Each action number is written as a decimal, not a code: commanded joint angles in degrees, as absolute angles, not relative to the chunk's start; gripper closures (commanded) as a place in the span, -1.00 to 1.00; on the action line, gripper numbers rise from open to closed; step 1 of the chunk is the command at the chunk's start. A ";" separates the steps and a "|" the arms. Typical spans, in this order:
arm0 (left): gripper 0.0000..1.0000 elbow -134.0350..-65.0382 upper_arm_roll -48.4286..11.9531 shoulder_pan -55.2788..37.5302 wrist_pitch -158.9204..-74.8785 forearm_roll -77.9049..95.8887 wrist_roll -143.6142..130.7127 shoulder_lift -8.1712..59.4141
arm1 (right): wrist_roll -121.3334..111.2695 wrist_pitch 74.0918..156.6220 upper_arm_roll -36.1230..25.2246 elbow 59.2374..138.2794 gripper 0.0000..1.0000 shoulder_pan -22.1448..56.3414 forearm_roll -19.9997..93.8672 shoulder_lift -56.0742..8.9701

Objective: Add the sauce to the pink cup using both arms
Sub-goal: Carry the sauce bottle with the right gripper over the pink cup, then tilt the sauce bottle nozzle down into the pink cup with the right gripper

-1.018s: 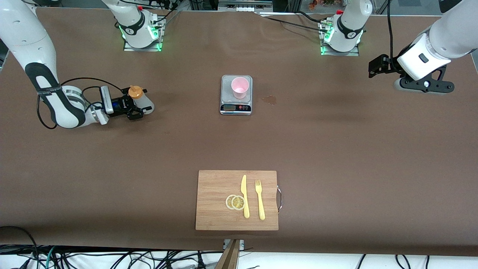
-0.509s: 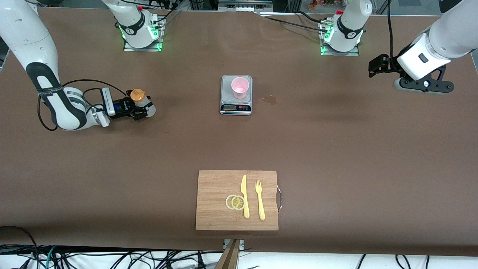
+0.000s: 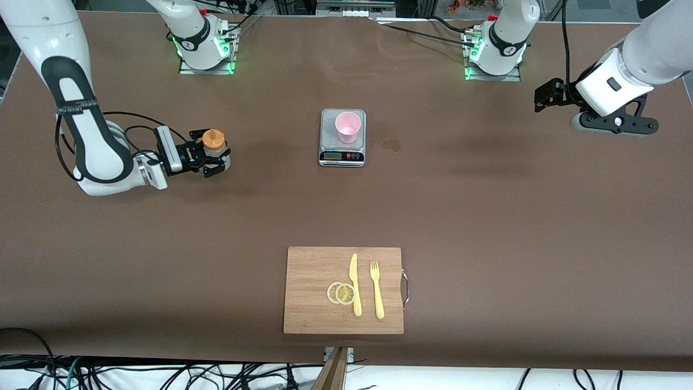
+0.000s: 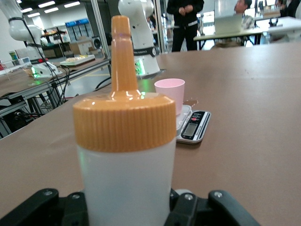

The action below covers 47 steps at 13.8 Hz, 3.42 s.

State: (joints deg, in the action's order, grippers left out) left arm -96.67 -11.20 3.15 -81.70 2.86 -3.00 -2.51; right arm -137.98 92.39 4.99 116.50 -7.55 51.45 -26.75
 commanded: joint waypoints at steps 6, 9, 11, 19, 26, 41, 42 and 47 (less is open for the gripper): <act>-1.00 -94.92 -11.60 3.43 -80.25 1.58 -2.11 -1.93 | -108.41 110.89 4.39 120.15 1.00 7.62 49.06 -13.45; -1.00 -94.92 -11.60 3.43 -80.16 1.67 -1.93 -2.02 | -94.97 116.00 4.39 119.97 1.00 13.69 41.51 -11.87; -1.00 -94.92 -11.51 3.43 -80.16 1.58 -1.85 -1.93 | -88.10 118.03 4.48 119.97 1.00 16.86 36.32 -11.43; -1.00 -95.01 -11.51 3.43 -79.45 1.58 -1.93 -2.02 | -65.76 121.29 4.57 118.83 1.00 28.29 22.51 -12.48; -1.00 -95.01 -11.87 3.34 -78.40 1.67 -2.46 -2.11 | -51.00 120.77 4.57 115.76 1.00 35.85 12.23 -15.90; -1.00 -94.92 -12.13 2.90 -78.40 1.67 -3.08 -2.02 | -35.60 108.02 4.57 104.59 1.00 43.59 -4.48 -21.01; -1.00 -95.01 -12.04 2.90 -78.31 1.67 -3.08 -2.11 | -35.60 107.93 4.57 104.59 1.00 43.94 -5.18 -21.09; -1.00 -95.01 -12.04 2.90 -78.05 1.67 -3.16 -2.20 | -33.66 106.35 4.66 103.80 1.00 45.26 -8.17 -21.45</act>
State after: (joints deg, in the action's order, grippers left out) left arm -96.50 -11.88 3.00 -79.59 2.86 -3.06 -2.51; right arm -34.94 108.45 4.98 106.13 44.00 -6.87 -20.77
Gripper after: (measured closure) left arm 0.000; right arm 0.749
